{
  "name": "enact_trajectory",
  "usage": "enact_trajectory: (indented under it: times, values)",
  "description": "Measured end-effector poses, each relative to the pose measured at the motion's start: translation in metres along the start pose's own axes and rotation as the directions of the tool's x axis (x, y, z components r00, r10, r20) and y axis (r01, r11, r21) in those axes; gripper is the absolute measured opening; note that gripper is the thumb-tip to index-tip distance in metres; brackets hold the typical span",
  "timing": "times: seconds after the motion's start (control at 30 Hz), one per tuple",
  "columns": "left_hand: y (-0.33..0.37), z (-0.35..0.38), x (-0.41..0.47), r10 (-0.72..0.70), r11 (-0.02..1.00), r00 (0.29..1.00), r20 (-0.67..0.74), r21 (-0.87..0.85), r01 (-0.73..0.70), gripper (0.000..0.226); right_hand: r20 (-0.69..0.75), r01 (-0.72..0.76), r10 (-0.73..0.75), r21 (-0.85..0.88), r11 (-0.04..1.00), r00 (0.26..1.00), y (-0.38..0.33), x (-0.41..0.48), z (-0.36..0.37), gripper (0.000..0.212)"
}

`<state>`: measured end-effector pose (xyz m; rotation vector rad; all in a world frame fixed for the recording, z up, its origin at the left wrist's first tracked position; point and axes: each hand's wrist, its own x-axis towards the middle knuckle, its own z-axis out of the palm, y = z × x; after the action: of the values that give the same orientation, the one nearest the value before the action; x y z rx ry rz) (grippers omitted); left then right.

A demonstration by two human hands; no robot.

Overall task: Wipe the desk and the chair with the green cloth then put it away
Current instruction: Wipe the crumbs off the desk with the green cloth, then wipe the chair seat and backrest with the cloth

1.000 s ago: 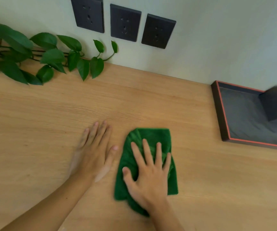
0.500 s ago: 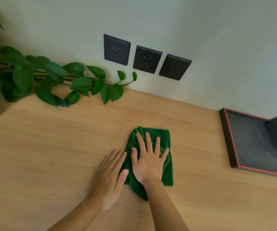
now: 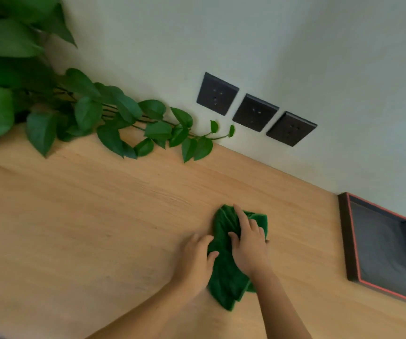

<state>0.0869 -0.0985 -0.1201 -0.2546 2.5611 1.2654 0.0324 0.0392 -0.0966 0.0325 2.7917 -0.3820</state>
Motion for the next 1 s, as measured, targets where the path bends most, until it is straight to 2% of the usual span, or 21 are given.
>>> enact_trajectory:
  times: [0.07,0.13,0.17,0.2,0.27,0.33,0.37,0.4,0.47,0.53,0.57,0.63,0.7,0.8,0.9,0.97,1.0]
  values:
    - [0.008,-0.008,-0.009,0.07,0.997,0.997,0.02,0.01,-0.07,0.037,0.002,0.061,-0.062,0.073,0.995,0.998,-0.007,-0.006,-0.006,0.084]
    - [0.018,-0.02,-0.022,0.172,0.981,0.981,0.09,-0.102,-0.163,0.028,0.026,0.167,-0.17,0.1,0.981,0.985,-0.016,-0.021,-0.018,0.101]
    - [0.024,-0.03,-0.027,0.233,0.97,0.971,0.063,-0.089,-0.227,0.023,0.042,0.212,-0.215,0.066,0.975,0.976,-0.018,-0.03,-0.026,0.103]
    - [0.026,-0.042,-0.034,0.317,0.948,0.948,0.035,0.007,-0.317,0.021,0.04,0.255,-0.254,-0.012,0.967,0.966,-0.019,-0.038,-0.034,0.103]
    - [0.033,-0.068,-0.051,0.374,0.924,0.927,0.021,0.081,-0.374,0.021,0.019,0.377,-0.381,-0.195,0.906,0.924,-0.02,-0.051,-0.05,0.087]
    - [0.039,-0.087,-0.07,0.444,0.896,0.895,-0.031,0.046,-0.443,0.015,0.044,0.501,-0.51,-0.272,0.821,0.859,-0.02,-0.061,-0.062,0.062]
    - [0.038,-0.092,-0.081,0.475,0.879,0.878,-0.058,0.086,-0.47,0.017,0.059,0.55,-0.557,-0.275,0.789,0.829,-0.018,-0.065,-0.067,0.052]
    - [0.036,-0.097,-0.092,0.476,0.869,0.876,-0.075,0.191,-0.456,0.018,0.063,0.591,-0.595,-0.234,0.772,0.801,-0.016,-0.068,-0.073,0.044]
    - [0.03,-0.102,-0.115,0.507,0.827,0.83,-0.233,0.404,-0.391,0.03,0.04,0.661,-0.66,-0.016,0.75,0.75,-0.018,-0.084,-0.087,0.031]
    - [0.026,-0.113,-0.129,0.559,0.807,0.745,-0.364,0.447,-0.387,0.043,-0.004,0.653,-0.666,0.198,0.731,0.746,-0.028,-0.096,-0.096,0.014]
    - [0.024,-0.12,-0.138,0.561,0.816,0.706,-0.432,0.431,-0.386,0.039,-0.031,0.647,-0.666,0.277,0.711,0.745,-0.037,-0.102,-0.101,0.011]
    - [0.025,-0.131,-0.166,0.526,0.844,0.682,-0.508,0.413,-0.343,0.023,-0.061,0.653,-0.693,0.404,0.641,0.718,-0.054,-0.117,-0.108,0.016]
    - [0.023,-0.139,-0.197,0.427,0.896,0.728,-0.537,0.36,-0.26,0.031,-0.046,0.616,-0.711,0.541,0.573,0.702,-0.07,-0.127,-0.117,0.019]
    - [0.014,-0.148,-0.251,0.18,0.982,0.81,-0.558,0.151,-0.114,0.036,0.05,0.603,-0.797,0.626,0.494,0.602,-0.097,-0.146,-0.125,0.015]
    - [0.001,-0.151,-0.307,-0.059,0.997,0.857,-0.511,-0.075,0.024,0.017,0.097,0.509,-0.823,0.743,0.434,0.56,-0.125,-0.172,-0.12,0.005]
    - [-0.007,-0.149,-0.343,-0.183,0.974,0.834,-0.521,-0.214,0.08,0.023,0.162,0.435,-0.84,0.796,0.421,0.518,-0.142,-0.191,-0.108,0.045]
    - [-0.011,-0.147,-0.358,-0.232,0.962,0.793,-0.564,-0.251,0.103,0.026,0.182,0.424,-0.836,0.795,0.435,0.518,-0.149,-0.198,-0.096,0.056]
